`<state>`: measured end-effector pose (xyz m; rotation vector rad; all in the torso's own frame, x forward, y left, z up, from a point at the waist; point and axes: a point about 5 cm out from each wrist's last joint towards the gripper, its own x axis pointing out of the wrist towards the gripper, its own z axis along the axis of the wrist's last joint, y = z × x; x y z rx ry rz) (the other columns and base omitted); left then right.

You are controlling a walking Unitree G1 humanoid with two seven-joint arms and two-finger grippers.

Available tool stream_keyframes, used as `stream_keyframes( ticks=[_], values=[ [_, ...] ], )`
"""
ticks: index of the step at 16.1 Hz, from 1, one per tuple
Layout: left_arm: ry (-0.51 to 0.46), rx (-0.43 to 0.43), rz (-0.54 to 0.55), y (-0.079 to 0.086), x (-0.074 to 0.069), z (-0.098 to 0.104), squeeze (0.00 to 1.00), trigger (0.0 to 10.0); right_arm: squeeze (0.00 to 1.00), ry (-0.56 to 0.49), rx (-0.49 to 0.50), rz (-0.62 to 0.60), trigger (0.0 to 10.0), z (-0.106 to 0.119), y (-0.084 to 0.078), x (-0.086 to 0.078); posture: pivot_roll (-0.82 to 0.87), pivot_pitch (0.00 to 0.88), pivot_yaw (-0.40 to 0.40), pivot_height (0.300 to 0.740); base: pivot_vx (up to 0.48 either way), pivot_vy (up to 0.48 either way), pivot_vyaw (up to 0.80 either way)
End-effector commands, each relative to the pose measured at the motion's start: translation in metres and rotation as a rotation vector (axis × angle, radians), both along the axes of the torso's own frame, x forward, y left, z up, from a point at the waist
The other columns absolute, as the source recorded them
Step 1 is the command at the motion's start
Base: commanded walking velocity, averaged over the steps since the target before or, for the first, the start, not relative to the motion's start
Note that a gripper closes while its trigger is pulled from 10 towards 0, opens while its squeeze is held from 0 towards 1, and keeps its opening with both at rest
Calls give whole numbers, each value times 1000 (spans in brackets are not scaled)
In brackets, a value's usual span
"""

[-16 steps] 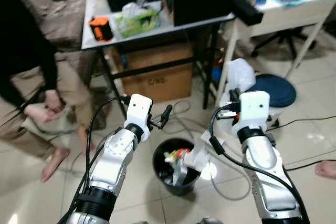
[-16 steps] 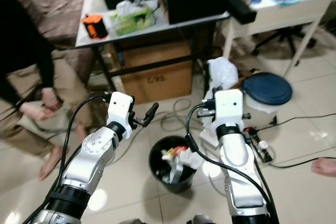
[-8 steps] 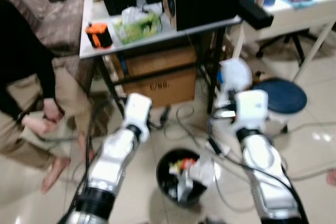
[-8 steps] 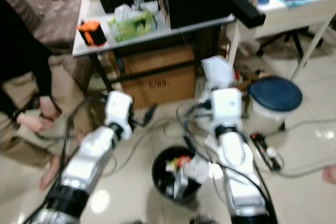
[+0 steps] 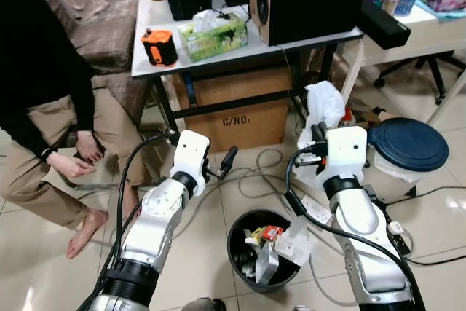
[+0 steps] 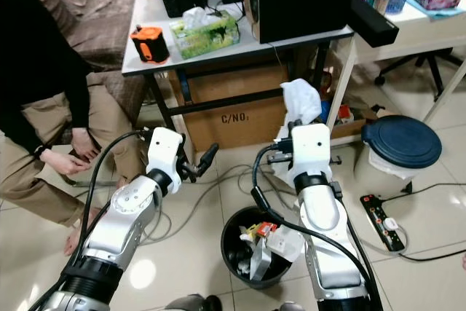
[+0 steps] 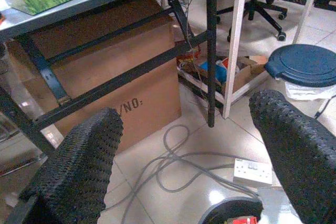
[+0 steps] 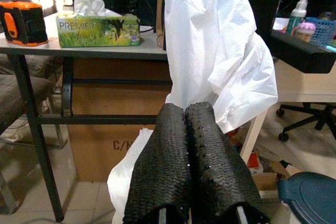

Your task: Picking trash to rubbish bin

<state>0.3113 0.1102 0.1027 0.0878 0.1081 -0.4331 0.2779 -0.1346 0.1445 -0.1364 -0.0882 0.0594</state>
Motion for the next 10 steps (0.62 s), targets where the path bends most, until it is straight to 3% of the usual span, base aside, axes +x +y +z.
stream_keyframes(
  ticks=[1,10],
  values=[
    [1,7,2,3,0,0,0,10000,0,-12,5,13,0,2,3,0,-69,123,92,740,0,0,0],
    [4,4,-47,-2,-3,1,0,10000,0,4,30,-6,0,-3,3,-2,-64,125,106,740,0,0,0]
  ],
)
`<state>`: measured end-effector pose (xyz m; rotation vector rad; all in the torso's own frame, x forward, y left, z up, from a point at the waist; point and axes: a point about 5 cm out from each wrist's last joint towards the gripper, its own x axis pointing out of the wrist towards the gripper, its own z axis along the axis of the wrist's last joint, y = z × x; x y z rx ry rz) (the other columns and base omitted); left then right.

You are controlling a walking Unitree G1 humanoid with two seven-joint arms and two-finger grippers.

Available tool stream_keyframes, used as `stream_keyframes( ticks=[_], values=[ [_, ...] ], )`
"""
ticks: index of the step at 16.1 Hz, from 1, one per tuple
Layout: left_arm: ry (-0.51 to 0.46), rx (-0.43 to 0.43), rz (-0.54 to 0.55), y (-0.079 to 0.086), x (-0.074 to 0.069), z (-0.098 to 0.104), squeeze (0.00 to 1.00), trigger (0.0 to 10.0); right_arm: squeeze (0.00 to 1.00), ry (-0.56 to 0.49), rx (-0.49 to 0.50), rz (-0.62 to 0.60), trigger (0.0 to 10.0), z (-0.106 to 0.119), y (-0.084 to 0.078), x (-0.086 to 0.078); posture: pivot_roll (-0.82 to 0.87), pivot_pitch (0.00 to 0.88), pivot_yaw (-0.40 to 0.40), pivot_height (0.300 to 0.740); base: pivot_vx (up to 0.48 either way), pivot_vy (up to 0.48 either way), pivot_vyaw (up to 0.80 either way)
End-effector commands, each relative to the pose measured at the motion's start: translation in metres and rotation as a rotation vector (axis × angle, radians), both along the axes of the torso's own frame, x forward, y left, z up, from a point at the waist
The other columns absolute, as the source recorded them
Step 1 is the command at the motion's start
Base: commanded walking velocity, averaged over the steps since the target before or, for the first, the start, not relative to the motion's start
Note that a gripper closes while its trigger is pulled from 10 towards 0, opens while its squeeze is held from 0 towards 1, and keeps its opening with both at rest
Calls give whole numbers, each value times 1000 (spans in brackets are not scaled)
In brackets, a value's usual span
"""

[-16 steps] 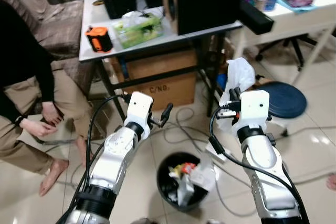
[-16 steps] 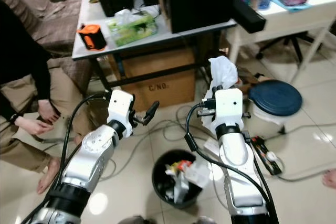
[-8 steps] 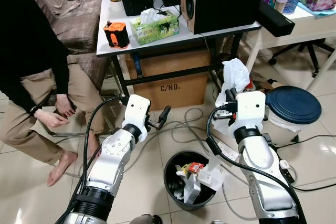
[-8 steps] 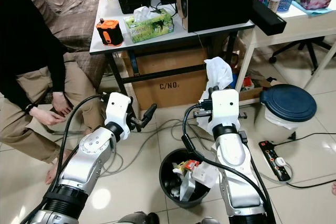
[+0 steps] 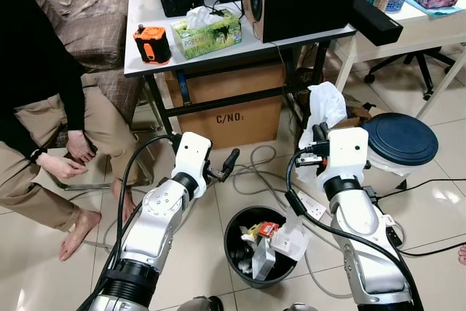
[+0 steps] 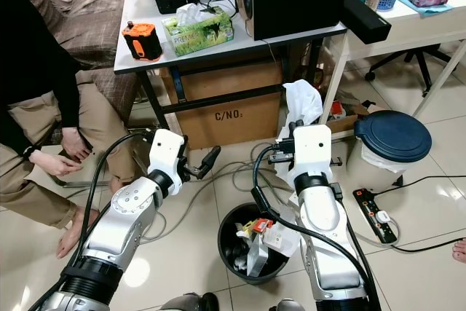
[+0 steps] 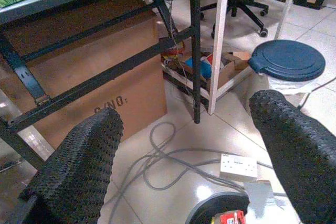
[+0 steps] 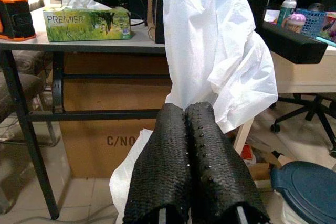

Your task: Picking trash to rubbish bin

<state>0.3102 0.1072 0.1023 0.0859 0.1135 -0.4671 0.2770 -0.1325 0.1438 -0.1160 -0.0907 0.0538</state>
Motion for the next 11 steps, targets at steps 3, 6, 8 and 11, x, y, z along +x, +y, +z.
stream_keyframes(
  ticks=[3,6,8,11],
  values=[
    [0,8,-19,2,-2,0,0,10000,0,9,14,-2,0,-3,2,-1,-64,124,109,740,0,0,0],
    [5,10,-33,1,-4,-1,0,10000,0,6,10,-5,471,-4,2,-2,-63,129,113,740,0,0,0],
    [-3,2,-52,0,-5,-1,0,10000,0,7,15,-15,0,-5,2,-2,-64,133,119,740,0,0,0],
    [3,9,-68,1,-4,-1,0,10000,0,19,23,-41,0,-8,-1,-5,-75,140,139,740,0,0,-498]
  ],
)
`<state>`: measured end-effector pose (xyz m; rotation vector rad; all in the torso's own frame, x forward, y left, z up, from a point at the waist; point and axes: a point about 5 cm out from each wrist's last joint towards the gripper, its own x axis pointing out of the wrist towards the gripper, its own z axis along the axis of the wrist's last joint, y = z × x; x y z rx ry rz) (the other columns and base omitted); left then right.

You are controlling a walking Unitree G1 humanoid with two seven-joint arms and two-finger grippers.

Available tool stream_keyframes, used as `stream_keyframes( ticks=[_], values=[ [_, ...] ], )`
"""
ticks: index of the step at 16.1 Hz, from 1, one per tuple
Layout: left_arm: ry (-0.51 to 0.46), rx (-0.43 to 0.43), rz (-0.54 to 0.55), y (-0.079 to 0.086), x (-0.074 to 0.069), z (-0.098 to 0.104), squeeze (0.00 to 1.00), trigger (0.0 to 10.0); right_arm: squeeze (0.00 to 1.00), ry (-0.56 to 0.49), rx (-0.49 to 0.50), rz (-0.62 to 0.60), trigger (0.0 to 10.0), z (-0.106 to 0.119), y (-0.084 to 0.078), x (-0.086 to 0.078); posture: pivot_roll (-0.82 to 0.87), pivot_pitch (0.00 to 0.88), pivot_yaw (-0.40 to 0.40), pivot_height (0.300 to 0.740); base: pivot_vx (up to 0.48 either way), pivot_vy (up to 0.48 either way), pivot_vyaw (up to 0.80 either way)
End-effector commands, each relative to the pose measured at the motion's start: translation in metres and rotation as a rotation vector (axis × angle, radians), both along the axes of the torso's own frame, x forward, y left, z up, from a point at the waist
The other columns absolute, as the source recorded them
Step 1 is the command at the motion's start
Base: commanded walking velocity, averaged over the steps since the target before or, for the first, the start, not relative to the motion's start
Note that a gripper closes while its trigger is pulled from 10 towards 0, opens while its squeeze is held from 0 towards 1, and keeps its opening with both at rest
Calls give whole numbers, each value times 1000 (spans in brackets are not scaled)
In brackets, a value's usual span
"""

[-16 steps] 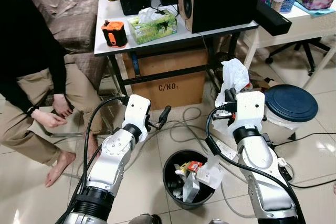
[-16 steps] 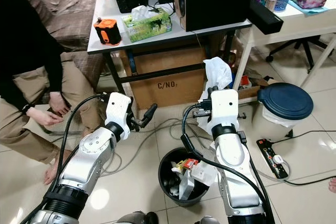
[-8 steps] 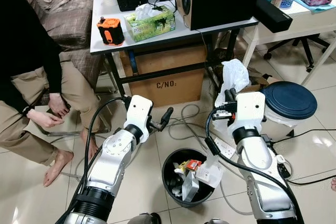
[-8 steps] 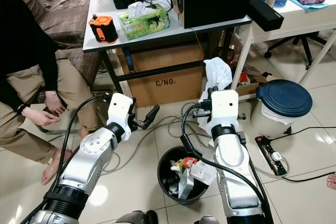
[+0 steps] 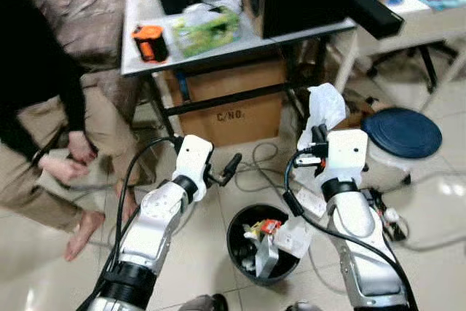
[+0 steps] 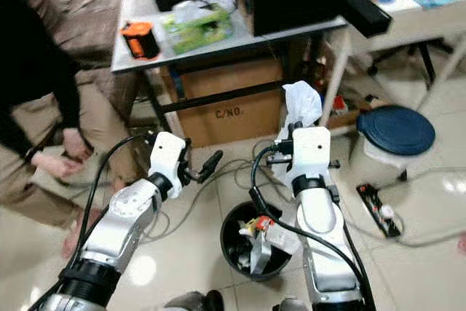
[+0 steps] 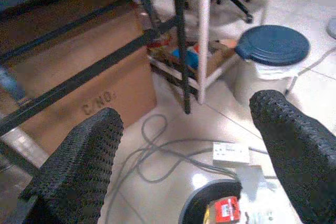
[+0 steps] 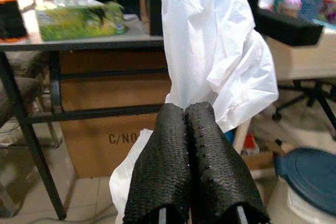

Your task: Picking trash to rubbish bin

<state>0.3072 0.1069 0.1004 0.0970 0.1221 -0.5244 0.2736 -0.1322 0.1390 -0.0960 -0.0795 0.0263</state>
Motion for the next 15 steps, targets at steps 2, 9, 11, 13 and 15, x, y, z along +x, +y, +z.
stream_keyframes(
  ticks=[2,9,11,13,15],
  values=[
    [-3,7,-34,-2,0,1,0,10000,0,10,6,-35,0,-4,-4,-5,-87,142,154,740,0,0,-741],
    [2,7,-52,-5,-2,-1,0,10000,0,1,-2,-34,196,-3,-3,-6,-89,152,149,740,0,0,-123],
    [9,2,-51,-5,-5,-6,0,10000,0,2,-4,-31,0,-4,-3,-4,-87,158,146,740,0,0,0],
    [18,-2,-48,-3,-8,-11,0,10000,0,3,-7,-32,0,-6,-3,1,-87,179,138,740,0,0,0],
    [29,13,-38,0,-11,-15,0,10000,0,14,-1,-41,0,-10,-5,5,-78,213,135,740,0,0,0]
  ],
)
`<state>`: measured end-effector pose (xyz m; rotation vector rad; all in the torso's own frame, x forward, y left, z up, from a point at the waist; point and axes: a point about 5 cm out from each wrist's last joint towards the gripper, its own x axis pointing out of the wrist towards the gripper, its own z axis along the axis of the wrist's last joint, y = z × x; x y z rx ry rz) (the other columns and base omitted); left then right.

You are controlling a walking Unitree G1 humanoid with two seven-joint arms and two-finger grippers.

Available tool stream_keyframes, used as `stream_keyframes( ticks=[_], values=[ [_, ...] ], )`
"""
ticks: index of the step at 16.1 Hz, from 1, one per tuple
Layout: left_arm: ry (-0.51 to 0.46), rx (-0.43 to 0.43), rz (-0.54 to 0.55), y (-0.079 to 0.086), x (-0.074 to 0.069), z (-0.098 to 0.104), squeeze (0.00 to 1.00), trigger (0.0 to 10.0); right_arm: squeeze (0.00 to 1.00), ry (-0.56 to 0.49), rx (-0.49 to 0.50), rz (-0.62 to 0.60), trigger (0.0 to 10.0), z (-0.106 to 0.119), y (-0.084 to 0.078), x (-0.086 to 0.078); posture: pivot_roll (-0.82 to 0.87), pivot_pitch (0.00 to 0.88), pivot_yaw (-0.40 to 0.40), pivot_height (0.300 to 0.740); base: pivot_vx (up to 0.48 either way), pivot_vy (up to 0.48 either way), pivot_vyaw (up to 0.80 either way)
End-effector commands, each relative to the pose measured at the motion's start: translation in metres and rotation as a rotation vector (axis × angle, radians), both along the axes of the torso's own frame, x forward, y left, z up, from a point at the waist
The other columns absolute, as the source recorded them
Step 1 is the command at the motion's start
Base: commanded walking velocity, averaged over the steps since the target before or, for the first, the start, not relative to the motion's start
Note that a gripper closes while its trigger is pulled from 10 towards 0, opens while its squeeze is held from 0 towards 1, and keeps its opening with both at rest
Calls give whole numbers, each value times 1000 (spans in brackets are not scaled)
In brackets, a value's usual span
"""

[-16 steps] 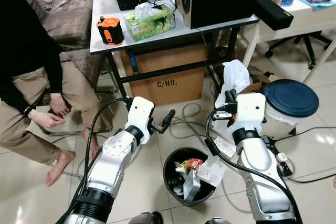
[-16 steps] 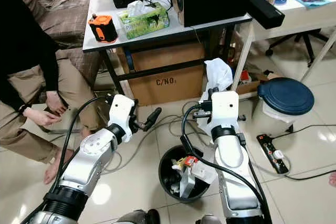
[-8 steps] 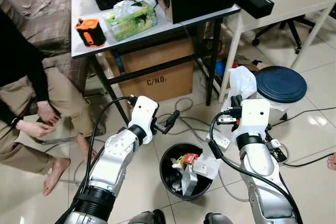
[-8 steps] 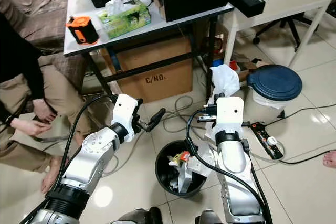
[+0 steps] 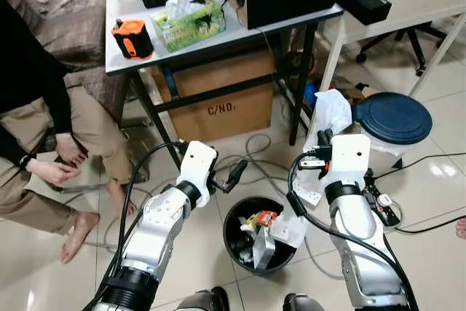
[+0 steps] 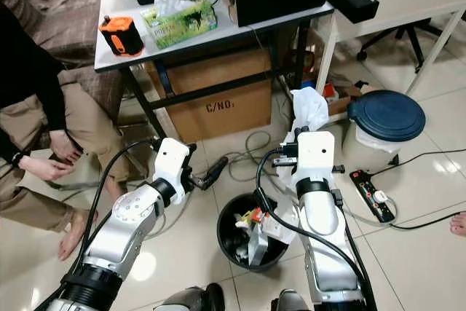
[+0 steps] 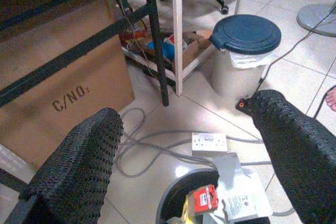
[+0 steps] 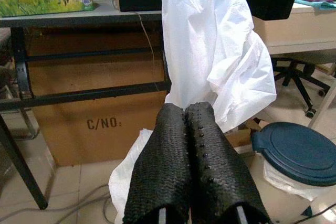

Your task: Picking trash to rubbish bin

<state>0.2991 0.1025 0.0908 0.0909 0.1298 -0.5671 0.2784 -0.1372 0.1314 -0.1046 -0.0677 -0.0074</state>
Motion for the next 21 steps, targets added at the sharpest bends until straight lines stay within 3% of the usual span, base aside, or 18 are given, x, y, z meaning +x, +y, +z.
stream_keyframes(
  ticks=[1,5,7,14,21],
  values=[
    [20,39,12,8,-5,-8,0,10000,0,23,20,-9,0,-6,0,2,-69,237,137,740,0,0,0],
    [34,103,78,33,-21,-18,0,10000,0,81,45,2,0,-19,9,-2,-5,371,167,740,0,0,0],
    [41,137,94,50,-36,-17,0,10000,0,116,61,9,0,-30,16,-4,46,430,192,740,0,0,0],
    [44,201,147,80,-45,-13,0,10000,0,246,177,61,0,-61,38,8,101,450,187,740,0,0,0],
    [72,245,176,98,-66,-9,0,10000,0,374,180,89,0,-84,34,32,184,469,181,740,0,0,0]
  ],
)
